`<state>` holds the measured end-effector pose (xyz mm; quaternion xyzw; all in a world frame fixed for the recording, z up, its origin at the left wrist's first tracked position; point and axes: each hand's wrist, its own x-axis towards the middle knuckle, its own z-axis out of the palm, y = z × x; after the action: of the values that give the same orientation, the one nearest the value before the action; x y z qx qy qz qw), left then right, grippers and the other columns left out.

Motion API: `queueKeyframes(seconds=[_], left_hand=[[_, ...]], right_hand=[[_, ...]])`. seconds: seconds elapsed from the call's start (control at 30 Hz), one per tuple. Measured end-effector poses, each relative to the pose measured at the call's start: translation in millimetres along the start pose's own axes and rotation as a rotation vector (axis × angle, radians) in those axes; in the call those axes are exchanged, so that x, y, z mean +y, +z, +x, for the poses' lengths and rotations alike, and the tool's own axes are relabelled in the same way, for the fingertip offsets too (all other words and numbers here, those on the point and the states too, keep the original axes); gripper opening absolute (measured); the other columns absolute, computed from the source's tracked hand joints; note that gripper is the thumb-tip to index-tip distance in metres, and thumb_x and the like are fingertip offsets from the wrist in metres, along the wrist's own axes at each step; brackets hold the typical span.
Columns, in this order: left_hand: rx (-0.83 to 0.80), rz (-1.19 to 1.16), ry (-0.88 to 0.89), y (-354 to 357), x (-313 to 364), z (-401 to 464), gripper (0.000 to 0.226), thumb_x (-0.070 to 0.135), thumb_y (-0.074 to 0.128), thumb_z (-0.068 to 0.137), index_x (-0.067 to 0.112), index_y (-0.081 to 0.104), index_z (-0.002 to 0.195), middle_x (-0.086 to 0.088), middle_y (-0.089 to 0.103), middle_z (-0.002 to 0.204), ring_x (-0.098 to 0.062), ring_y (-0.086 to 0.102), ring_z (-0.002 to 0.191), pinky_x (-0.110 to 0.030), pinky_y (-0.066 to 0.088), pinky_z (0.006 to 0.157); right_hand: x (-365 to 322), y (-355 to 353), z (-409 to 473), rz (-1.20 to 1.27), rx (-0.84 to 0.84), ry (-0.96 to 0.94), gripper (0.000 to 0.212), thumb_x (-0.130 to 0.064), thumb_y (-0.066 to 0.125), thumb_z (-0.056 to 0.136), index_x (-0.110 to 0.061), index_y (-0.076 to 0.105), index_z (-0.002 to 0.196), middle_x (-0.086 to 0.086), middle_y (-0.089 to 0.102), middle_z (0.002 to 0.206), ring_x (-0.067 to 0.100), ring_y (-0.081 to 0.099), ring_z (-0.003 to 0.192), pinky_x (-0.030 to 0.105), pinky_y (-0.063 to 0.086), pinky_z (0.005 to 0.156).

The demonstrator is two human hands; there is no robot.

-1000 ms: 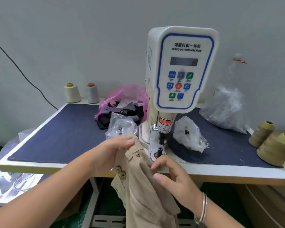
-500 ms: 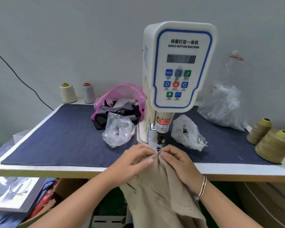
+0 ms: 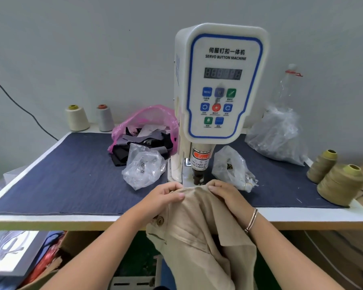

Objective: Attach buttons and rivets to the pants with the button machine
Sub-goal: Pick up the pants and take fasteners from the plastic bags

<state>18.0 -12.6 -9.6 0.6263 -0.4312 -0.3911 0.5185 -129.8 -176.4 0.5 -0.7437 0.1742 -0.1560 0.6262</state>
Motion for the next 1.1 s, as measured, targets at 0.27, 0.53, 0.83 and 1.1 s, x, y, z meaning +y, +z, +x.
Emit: queueKeyframes(seconds=[0.27, 0.53, 0.83, 1.1], left_hand=[[0.083, -0.078, -0.079, -1, -10, 10, 0.035, 0.052, 0.067, 0.078, 0.018, 0.058, 0.072, 0.0, 0.057, 0.079, -0.014, 0.054, 0.077, -0.029, 0.038, 0.077], [0.129, -0.139, -0.064, 0, -12, 11, 0.013, 0.038, 0.069, 0.078, 0.026, 0.07, 0.081, 0.002, 0.067, 0.085, -0.01, 0.06, 0.082, -0.022, 0.045, 0.08], [0.118, -0.12, -0.071, 0, -14, 11, 0.018, 0.04, 0.069, 0.078, 0.023, 0.067, 0.076, 0.006, 0.063, 0.077, -0.007, 0.058, 0.074, -0.02, 0.044, 0.073], [0.151, -0.125, -0.078, 1, -15, 13, 0.014, 0.038, 0.07, 0.074, 0.025, 0.067, 0.071, 0.008, 0.062, 0.073, -0.006, 0.057, 0.071, -0.021, 0.042, 0.071]], right_hand=[[21, 2, 5, -0.025, 0.047, -0.079, 0.022, -0.002, 0.053, 0.093, -0.019, 0.068, 0.09, -0.009, 0.068, 0.088, -0.003, 0.06, 0.086, 0.009, 0.044, 0.08], [46, 1, 11, 0.255, 0.136, -0.079, 0.023, 0.01, 0.048, 0.089, -0.013, 0.051, 0.092, -0.007, 0.059, 0.073, -0.001, 0.055, 0.069, 0.012, 0.046, 0.068], [55, -1, 13, 0.181, 0.157, -0.1, 0.024, 0.009, 0.05, 0.089, -0.014, 0.049, 0.091, -0.013, 0.061, 0.072, 0.0, 0.056, 0.072, 0.014, 0.046, 0.074], [53, 1, 12, 0.215, 0.168, -0.081, 0.025, 0.012, 0.049, 0.089, -0.013, 0.047, 0.088, -0.009, 0.058, 0.07, 0.0, 0.054, 0.068, 0.016, 0.045, 0.073]])
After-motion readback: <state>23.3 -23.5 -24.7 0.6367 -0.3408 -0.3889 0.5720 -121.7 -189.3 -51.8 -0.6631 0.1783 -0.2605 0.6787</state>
